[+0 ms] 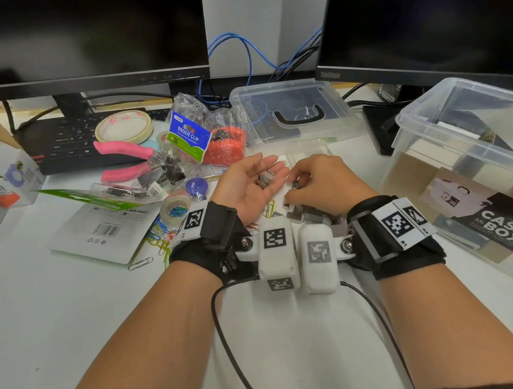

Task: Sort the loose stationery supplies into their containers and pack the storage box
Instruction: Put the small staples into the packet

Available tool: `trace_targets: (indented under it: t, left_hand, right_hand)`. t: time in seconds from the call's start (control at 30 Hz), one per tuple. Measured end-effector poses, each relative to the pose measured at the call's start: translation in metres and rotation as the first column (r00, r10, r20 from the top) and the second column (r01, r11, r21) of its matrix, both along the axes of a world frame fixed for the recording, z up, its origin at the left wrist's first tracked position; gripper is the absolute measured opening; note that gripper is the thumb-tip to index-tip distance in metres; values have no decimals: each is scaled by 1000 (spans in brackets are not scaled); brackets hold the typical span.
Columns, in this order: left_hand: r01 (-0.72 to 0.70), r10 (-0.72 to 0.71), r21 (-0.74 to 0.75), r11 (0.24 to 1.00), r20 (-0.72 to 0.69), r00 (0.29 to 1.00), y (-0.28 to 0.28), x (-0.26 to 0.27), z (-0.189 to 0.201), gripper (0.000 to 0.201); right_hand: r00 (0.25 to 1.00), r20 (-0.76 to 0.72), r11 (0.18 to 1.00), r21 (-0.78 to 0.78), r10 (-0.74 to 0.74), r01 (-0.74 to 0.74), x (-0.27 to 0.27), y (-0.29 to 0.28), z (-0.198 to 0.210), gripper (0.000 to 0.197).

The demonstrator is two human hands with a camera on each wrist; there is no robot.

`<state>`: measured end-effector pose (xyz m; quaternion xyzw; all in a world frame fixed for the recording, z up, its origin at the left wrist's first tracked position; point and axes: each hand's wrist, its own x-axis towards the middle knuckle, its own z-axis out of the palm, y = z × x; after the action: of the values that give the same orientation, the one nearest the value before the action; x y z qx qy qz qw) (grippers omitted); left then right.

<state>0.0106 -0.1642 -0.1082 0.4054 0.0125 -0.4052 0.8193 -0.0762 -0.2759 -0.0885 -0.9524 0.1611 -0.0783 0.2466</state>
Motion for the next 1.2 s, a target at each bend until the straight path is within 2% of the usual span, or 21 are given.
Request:
trace_targets:
  t: [0.1, 0.17, 0.37, 0.4, 0.53, 0.6, 0.7, 0.87, 1.0, 1.1, 1.2]
  left_hand:
    - [24, -24, 21, 999, 14, 1000, 0, 0, 1, 25]
    - [35, -35, 28, 999, 17, 999, 0, 0, 1, 26]
    - [12, -12, 21, 1000, 10, 1000, 1, -1, 2, 25]
    - [-7, 7, 15, 1000, 4, 1000, 1, 0, 1, 24]
    - [-32, 32, 10, 999, 3, 999, 0, 0, 1, 24]
    - [-27, 27, 11, 1000, 7, 1000, 0, -1, 1, 24]
    - [-26, 26, 14, 1000, 10, 1000, 0, -1, 1, 24]
    - [-8, 7, 18, 1000, 15, 1000, 1, -3, 3, 25]
    - [15, -16, 19, 1000, 16, 1000, 1, -4, 5, 25]
    - [69, -70, -7, 998, -12, 998, 1, -6, 5, 25]
    - [132, -132, -38, 991, -17, 991, 2, -10, 7, 24]
  right_hand:
    - [997, 71, 999, 23, -37, 35, -1, -3, 3, 13]
    - [995, 94, 999, -7, -40, 41, -2, -4, 4, 17]
    - [997, -69, 999, -48, -22, 18, -4, -5, 1, 53]
    - [997, -74, 999, -46, -22, 19, -3, -4, 1, 51]
    - [1000, -18, 999, 49, -21, 21, -2, 0, 2, 18]
    - [1000, -5, 996, 92, -9, 9, -2, 1, 2, 11]
    - [1000, 6, 995, 99, 6, -7, -2, 2, 3, 9]
    - [999, 46, 1000, 12, -3, 2, -1, 1, 3, 13]
    - [983, 183, 997, -79, 5, 10, 0, -1, 4, 15]
    - [938, 345, 1000, -15, 7, -2, 1, 2, 6, 14]
    - [914, 405, 997, 71, 4, -36, 4, 5, 5, 16]
